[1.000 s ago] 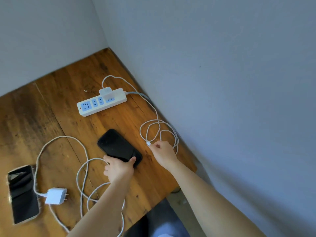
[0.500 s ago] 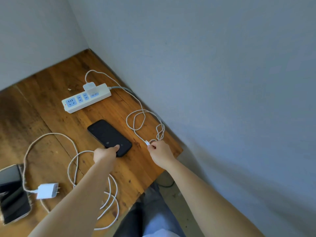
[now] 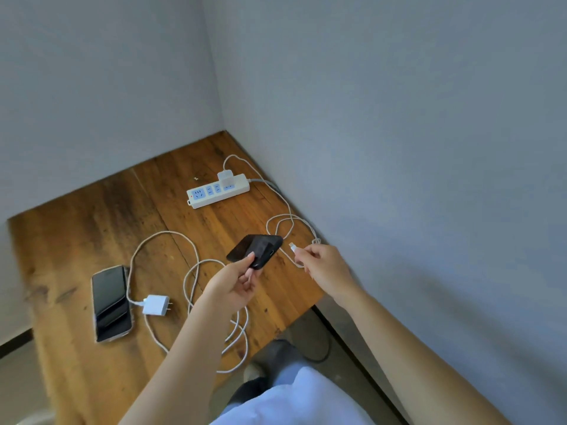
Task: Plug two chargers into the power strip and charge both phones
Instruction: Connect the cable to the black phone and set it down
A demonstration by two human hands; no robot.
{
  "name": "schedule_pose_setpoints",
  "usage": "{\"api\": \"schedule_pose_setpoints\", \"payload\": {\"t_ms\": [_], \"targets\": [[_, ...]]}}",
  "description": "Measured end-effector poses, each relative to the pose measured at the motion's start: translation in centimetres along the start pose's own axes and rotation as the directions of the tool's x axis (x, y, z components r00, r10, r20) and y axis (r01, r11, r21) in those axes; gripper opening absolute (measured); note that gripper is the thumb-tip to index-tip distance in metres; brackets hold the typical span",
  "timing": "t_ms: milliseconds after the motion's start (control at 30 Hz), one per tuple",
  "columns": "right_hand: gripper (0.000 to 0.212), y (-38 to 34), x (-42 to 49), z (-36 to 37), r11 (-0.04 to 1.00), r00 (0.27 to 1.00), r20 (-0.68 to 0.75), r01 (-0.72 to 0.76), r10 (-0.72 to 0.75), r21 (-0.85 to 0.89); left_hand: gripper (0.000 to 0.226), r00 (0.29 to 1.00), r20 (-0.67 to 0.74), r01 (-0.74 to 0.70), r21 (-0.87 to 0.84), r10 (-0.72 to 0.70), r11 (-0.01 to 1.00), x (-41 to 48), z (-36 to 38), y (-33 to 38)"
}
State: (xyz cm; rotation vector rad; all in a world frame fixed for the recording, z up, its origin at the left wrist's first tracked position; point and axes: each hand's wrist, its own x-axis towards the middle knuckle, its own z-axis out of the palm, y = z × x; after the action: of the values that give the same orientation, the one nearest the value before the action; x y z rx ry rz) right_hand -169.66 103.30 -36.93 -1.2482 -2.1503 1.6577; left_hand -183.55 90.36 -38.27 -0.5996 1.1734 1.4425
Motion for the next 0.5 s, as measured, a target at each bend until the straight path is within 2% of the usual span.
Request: {"api": "schedule_pose_setpoints", "payload": {"t_ms": [100, 267, 400, 500], "targets": [[0.034, -2.1, -1.2, -0.6, 0.997, 0.997, 0.045, 0.065, -0.067, 0.03, 0.029, 0.997, 0.074, -0.026, -0.059, 0.03, 0.998, -2.3, -0.7, -0.4], [0.027, -4.6, -1.7, -0.1, 0.987, 0.976, 0.158, 0.156, -0.148, -0.042, 0.033, 0.993, 0.092, -0.071, -0.099, 0.081, 0.993, -4.2, -0.6, -0.3], [0.034, -5.7, -1.1, 0.6, 0.977, 0.975, 0.14, 0.189, -0.174, -0.098, 0.035, 0.988, 0.098, -0.104, -0.125, 0.117, 0.987, -4.5, -0.1, 0.5], [0.031, -6.2, -0.4, 0.8, 0.98, 0.982, 0.101, 0.173, -0.163, -0.103, 0.033, 0.986, 0.095, -0.126, -0.13, 0.139, 0.983, -4.4, 0.1, 1.2]]}}
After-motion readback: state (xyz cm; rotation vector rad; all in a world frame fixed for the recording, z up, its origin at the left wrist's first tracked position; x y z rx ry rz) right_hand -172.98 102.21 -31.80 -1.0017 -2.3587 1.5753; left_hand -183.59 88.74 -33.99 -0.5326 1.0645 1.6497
